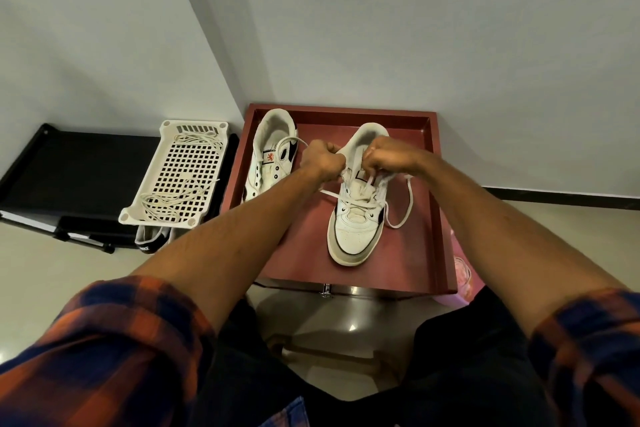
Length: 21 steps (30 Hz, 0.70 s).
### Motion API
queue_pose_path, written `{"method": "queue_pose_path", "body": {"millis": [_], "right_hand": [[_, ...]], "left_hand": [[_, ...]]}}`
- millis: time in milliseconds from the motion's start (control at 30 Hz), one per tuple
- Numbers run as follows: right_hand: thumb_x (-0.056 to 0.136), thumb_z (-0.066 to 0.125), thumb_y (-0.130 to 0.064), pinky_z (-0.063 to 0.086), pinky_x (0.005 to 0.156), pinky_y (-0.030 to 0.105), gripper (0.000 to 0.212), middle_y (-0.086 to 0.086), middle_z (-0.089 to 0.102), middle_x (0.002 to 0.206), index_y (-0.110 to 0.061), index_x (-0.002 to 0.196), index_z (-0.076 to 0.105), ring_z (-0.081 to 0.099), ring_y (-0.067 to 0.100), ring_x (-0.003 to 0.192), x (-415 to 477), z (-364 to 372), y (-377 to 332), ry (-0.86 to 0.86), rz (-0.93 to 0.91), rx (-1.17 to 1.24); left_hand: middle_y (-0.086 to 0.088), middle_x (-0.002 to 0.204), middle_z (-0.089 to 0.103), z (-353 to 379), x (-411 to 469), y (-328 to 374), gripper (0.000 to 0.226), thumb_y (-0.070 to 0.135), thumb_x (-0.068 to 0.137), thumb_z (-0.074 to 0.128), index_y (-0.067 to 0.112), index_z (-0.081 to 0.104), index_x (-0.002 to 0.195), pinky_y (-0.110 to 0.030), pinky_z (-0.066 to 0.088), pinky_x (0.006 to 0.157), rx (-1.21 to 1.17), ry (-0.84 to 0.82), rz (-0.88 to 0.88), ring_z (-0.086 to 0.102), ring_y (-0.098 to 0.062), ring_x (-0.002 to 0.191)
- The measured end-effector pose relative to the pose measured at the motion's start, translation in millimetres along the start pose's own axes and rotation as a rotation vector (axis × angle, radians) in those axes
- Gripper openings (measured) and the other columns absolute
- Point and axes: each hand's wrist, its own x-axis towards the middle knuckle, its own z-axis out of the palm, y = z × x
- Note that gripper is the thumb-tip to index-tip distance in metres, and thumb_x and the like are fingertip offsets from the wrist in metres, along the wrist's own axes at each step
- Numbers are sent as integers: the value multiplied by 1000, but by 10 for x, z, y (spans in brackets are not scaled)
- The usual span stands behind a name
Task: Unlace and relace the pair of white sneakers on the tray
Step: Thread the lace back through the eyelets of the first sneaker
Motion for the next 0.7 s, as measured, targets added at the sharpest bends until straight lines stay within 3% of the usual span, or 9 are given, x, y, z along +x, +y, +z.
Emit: {"method": "queue_pose_path", "body": {"millis": [133,267,333,400,467,567,633,700], "right_hand": [[67,56,-8,31,51,25,23,9,46,53,-9,46,48,41,12,46,-19,-147,-57,-57,-44,-30],[80,51,8,40,50,20,31,4,54,50,-6,52,52,58,6,46,-20,-175,-75,26,-71,157],[84,48,11,46,51,19,33,5,59,54,-5,56,55,64,9,51,-115,-240,-10,94,-108,298],[85,48,7,42,45,18,34,6,58,53,-6,55,56,60,11,48,-245,-308,120,130,-112,369],[86,50,3,39,43,19,35,5,62,52,-8,55,61,57,11,44,-364,-356,297,109,-55,296],[92,61,-8,44,50,22,26,0,69,59,-5,70,73,59,8,49,-503,-354,527,-33,119,-31],[90,72,-21,47,60,23,20,-3,73,66,-10,75,78,60,5,56,-524,-308,637,-15,158,-153],[88,75,-22,50,69,26,13,-4,76,76,-15,77,80,65,2,64,-520,-238,669,74,137,-115]], "left_hand": [[-11,82,74,21,-27,12,25,2,74,63,13,75,93,-41,63,58,16,56,6,72,-24,59],[-7,78,74,40,2,-8,26,10,63,60,19,74,83,-43,63,64,52,92,20,73,-24,63],[-7,77,73,24,-13,19,22,6,70,62,19,73,83,-40,63,62,40,103,24,72,-23,60],[-7,77,74,8,-23,37,20,4,75,63,17,73,86,-36,62,61,49,116,37,72,-21,58],[-7,80,74,-10,-16,37,18,5,75,63,20,70,84,-38,63,64,59,128,48,73,-22,62],[-5,85,75,-18,37,19,18,14,68,66,25,68,81,-41,62,75,94,104,86,73,-24,74],[-2,99,74,-24,35,19,30,17,71,70,21,71,100,-37,58,84,239,116,205,70,-21,89],[-1,114,65,-34,-26,28,44,20,76,70,17,66,119,-33,52,87,449,154,415,63,-17,99]]}}
